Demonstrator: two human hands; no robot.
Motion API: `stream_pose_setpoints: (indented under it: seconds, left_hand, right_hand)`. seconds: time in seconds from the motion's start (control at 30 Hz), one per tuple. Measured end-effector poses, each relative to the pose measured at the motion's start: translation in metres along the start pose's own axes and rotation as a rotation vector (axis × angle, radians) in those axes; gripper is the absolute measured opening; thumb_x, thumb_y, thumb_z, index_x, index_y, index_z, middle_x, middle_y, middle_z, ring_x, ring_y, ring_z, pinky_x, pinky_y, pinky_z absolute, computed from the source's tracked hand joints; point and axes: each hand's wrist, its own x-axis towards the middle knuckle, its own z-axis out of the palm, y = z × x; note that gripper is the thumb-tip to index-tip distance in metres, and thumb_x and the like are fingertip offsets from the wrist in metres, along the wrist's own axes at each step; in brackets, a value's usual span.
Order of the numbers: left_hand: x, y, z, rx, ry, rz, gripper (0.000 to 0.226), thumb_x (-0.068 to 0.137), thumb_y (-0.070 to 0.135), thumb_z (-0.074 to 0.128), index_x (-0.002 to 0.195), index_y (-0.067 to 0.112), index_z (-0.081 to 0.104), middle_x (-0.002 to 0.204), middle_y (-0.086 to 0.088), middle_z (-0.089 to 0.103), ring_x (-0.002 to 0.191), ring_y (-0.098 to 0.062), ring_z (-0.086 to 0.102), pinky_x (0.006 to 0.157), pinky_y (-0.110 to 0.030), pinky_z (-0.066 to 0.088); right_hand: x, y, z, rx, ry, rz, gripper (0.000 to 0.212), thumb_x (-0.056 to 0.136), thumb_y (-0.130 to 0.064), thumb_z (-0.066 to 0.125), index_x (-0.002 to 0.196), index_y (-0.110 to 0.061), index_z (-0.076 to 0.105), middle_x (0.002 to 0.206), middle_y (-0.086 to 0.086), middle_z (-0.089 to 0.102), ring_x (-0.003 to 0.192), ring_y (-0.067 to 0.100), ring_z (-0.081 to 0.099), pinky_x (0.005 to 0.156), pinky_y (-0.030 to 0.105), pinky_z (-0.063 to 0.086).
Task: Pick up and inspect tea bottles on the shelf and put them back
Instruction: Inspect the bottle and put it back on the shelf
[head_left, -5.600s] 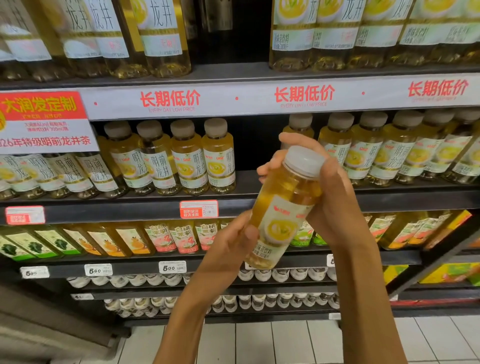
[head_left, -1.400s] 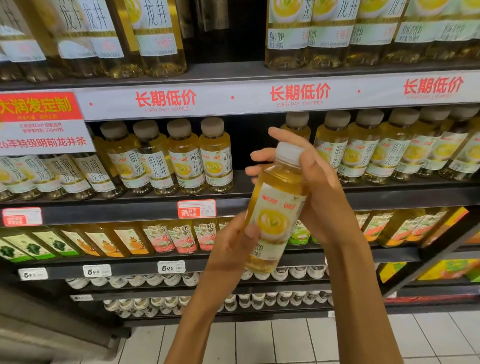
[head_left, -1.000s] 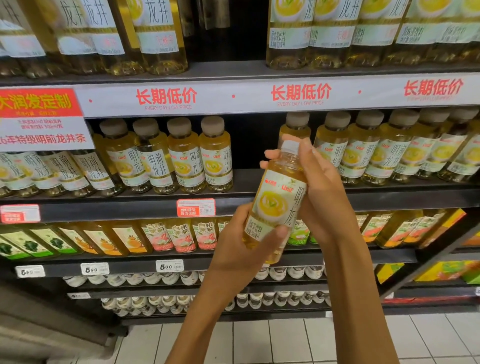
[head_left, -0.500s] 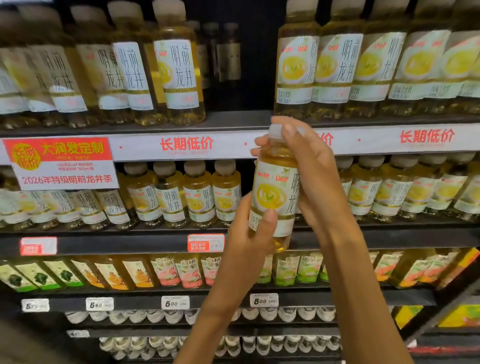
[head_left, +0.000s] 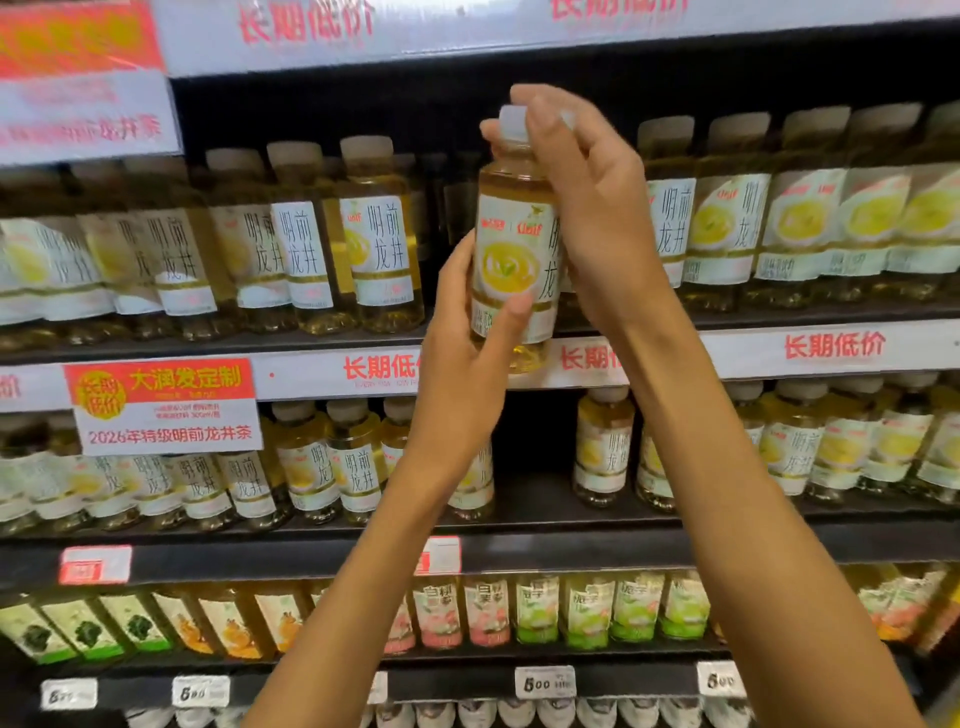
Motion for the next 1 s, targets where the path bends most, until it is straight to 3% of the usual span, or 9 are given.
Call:
stream_pose_setpoints:
  seconds: [0.1,0.23,0.37,0.47,0.53,0.6,0.77,1.0]
  left_hand:
    - [0.014,-0.001,-0.005,-0.016,0.003,-0.023,0.053,0.097,0.018,0.053,0.144,0.010,0.032,0.139,-0.005,0.051,0.125,-0.009,0.052,0.103,-0.029,0.046]
    - [0.025,-0.009,-0.008,-0.037,0.010,-0.075,0.048,0.095,0.012,0.055,0.140,0.008,0.037,0.134,-0.008,0.055,0.120,-0.011,0.055,0.098,-0.023,0.048]
    - [0.033,-0.013,-0.006,-0.042,0.039,-0.129,0.046,0.094,0.011,0.057,0.138,0.008,0.042,0.131,-0.009,0.057,0.115,-0.012,0.059,0.094,-0.025,0.052]
    - [0.039,-0.012,-0.005,-0.032,0.046,-0.155,0.047,0.093,0.010,0.058,0.137,0.006,0.043,0.128,-0.009,0.059,0.105,-0.004,0.062,0.084,-0.016,0.054]
    - [0.041,-0.011,-0.004,-0.013,0.039,-0.164,0.047,0.093,0.011,0.058,0.137,0.007,0.043,0.128,-0.007,0.058,0.099,0.000,0.061,0.081,-0.014,0.053]
    - [0.044,-0.010,-0.004,-0.001,0.035,-0.182,0.049,0.093,0.013,0.059,0.138,0.008,0.042,0.127,-0.004,0.058,0.095,0.002,0.061,0.079,-0.014,0.054]
    - [0.050,-0.010,-0.003,0.032,0.036,-0.231,0.051,0.093,0.017,0.059,0.140,0.012,0.040,0.129,-0.002,0.056,0.102,-0.004,0.060,0.083,-0.019,0.054]
    - [0.057,-0.012,-0.001,0.115,0.026,-0.246,0.050,0.094,0.020,0.058,0.141,0.014,0.042,0.130,-0.004,0.057,0.113,-0.014,0.059,0.095,-0.032,0.051]
  right_hand:
    - [0.010,0.000,0.002,-0.052,-0.015,0.002,0.026,0.100,-0.015,0.047,0.125,-0.006,0.051,0.115,0.010,0.064,0.107,0.022,0.063,0.092,0.036,0.053]
    - [0.018,0.006,0.004,-0.118,-0.038,0.015,0.031,0.099,-0.014,0.050,0.127,-0.003,0.051,0.104,0.001,0.064,0.101,0.016,0.063,0.092,0.035,0.052]
    - [0.025,0.015,0.005,-0.180,-0.032,0.041,0.029,0.100,-0.015,0.049,0.122,0.004,0.052,0.094,0.001,0.063,0.092,0.012,0.062,0.083,0.029,0.052]
    - [0.029,0.022,0.005,-0.280,-0.020,0.033,0.025,0.100,-0.019,0.048,0.117,-0.001,0.053,0.091,0.002,0.062,0.086,0.014,0.062,0.077,0.028,0.053]
    - [0.031,0.024,0.002,-0.355,-0.028,0.016,0.025,0.100,-0.023,0.048,0.116,-0.004,0.054,0.097,0.008,0.063,0.091,0.020,0.063,0.079,0.034,0.055]
    - [0.034,0.024,-0.002,-0.433,-0.045,-0.001,0.031,0.100,-0.025,0.050,0.123,-0.005,0.053,0.107,0.007,0.063,0.098,0.016,0.063,0.083,0.033,0.055]
    - [0.036,0.025,-0.012,-0.646,-0.092,-0.086,0.036,0.097,-0.025,0.053,0.129,-0.007,0.050,0.122,0.008,0.058,0.116,0.017,0.053,0.097,0.039,0.047]
    - [0.036,0.030,-0.020,-0.836,-0.088,-0.146,0.046,0.091,-0.027,0.063,0.134,-0.016,0.049,0.124,0.006,0.054,0.111,0.009,0.046,0.088,0.015,0.038]
